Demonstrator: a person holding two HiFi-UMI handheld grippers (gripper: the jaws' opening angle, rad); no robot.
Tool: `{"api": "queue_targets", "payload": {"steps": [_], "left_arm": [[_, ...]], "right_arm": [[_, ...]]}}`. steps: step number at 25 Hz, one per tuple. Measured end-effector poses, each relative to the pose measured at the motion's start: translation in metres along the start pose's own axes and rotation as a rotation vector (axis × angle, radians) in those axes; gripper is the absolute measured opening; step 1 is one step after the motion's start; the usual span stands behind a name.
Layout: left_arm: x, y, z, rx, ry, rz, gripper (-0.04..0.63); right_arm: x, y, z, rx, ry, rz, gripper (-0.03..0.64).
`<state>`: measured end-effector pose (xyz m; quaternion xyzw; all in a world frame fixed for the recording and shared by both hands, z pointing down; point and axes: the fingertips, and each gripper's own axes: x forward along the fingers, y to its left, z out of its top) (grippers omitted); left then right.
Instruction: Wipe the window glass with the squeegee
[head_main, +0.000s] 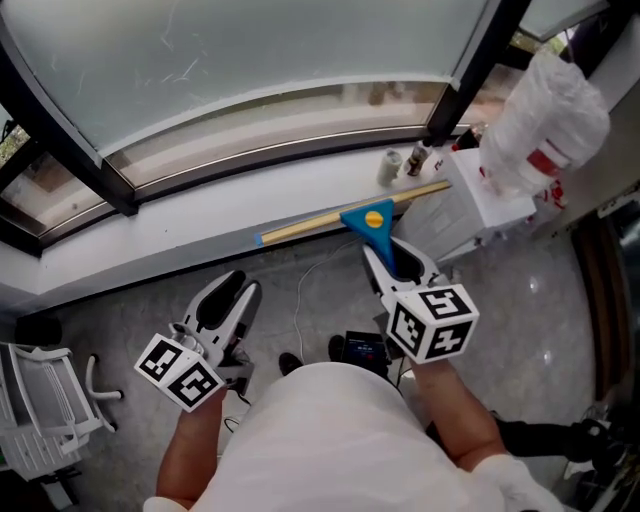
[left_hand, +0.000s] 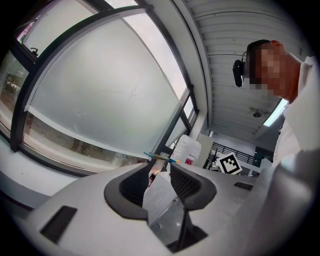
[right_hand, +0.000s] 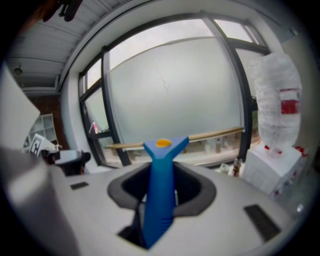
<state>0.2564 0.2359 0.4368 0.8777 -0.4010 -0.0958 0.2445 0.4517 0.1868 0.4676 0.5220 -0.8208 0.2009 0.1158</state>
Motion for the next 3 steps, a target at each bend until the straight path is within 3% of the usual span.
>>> {"api": "queue_targets", "payload": {"steps": [3], "left_arm": [[0.0076,-0.0041,-0.0034,0.003,-0.002,-0.004,0.157]], "right_arm": [[0.0004,-0.0099,0.0034,-0.004,-0.01,-0.004,0.146]]}}
